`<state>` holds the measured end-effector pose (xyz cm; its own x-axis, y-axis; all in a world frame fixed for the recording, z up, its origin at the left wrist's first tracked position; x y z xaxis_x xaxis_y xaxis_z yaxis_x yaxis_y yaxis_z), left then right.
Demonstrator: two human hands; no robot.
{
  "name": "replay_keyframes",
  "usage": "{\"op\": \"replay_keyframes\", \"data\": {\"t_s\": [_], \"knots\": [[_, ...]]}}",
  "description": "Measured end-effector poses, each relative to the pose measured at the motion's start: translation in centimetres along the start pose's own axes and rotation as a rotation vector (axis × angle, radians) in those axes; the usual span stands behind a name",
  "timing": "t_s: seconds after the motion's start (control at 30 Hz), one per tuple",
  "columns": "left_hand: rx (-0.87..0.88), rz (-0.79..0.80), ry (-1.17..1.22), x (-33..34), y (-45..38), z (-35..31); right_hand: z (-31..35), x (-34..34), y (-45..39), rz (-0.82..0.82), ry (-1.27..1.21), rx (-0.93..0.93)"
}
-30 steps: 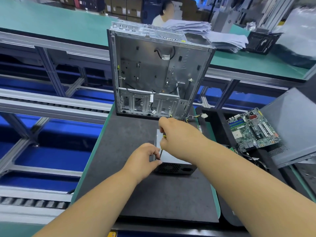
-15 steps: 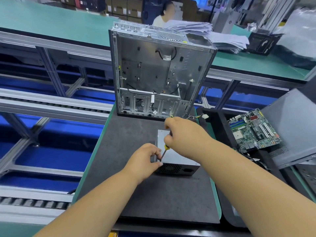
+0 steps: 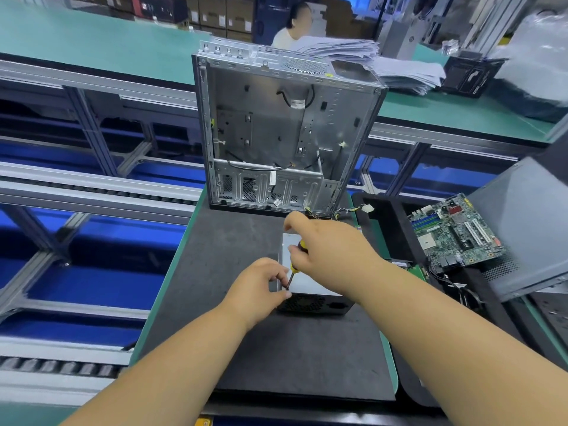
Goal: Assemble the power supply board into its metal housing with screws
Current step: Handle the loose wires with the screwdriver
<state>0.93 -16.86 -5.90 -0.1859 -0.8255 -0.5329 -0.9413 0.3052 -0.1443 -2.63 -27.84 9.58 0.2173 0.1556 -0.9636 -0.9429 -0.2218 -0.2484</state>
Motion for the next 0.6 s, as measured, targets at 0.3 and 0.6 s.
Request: {"op": "replay_keyframes", "data": {"t_s": [0.3, 0.6], "knots": [[-0.013, -0.005, -0.006, 0.01, 0.05, -0.07, -0.62, -0.06, 0.06, -0.02, -0.095, 0.037], [-0.017, -0.004, 0.009, -0.02, 0.09, -0.02, -1.17, 0.28, 0.0, 0.0, 0.045, 0.1]]}}
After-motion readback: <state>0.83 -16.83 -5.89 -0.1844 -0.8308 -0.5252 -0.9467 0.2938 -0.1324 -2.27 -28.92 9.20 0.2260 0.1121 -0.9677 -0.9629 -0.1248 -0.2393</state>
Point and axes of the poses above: each hand's wrist, its own y-axis away from the middle knuckle, its own x-axis out of the palm, z = x × y, the point moved 5 cm from there along -y, towards the middle knuckle, and after that the axes turned 11 degrees about -z, right-handed, at the moved point
